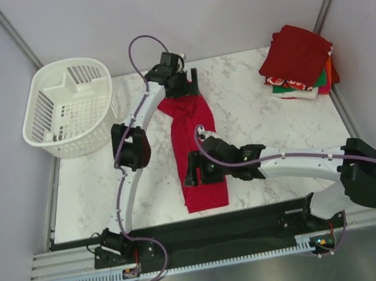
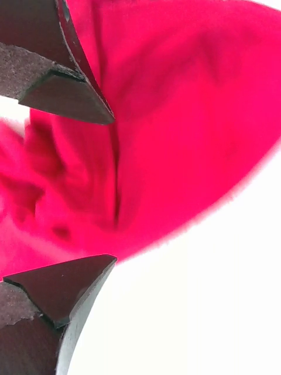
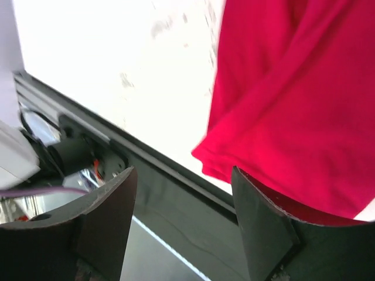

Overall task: Fold and stack the t-shirts
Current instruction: Fold the tshirt

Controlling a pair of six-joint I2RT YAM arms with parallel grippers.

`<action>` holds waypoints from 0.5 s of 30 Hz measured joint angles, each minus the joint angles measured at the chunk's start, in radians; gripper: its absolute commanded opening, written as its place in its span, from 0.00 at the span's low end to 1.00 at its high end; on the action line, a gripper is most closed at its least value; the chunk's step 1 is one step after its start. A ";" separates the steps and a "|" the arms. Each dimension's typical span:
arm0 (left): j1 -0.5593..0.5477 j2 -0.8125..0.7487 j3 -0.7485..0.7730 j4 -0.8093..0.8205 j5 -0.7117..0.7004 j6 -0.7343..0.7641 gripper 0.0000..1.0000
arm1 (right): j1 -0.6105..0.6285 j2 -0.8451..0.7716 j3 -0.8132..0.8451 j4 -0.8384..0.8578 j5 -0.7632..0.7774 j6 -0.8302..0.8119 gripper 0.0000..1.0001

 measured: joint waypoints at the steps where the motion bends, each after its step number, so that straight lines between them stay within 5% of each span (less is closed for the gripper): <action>1: -0.010 -0.016 -0.001 0.026 0.015 0.024 1.00 | 0.000 -0.008 0.026 -0.015 0.028 -0.010 0.74; 6: -0.087 -0.193 -0.064 0.103 0.002 0.147 1.00 | -0.006 -0.049 0.132 -0.134 0.188 -0.087 0.79; 10: -0.136 -0.444 -0.209 0.149 -0.113 0.186 1.00 | -0.058 -0.061 0.240 -0.192 0.283 -0.192 0.73; 15: -0.116 -0.830 -0.535 0.201 -0.236 0.182 1.00 | -0.331 -0.002 0.390 -0.163 0.241 -0.319 0.63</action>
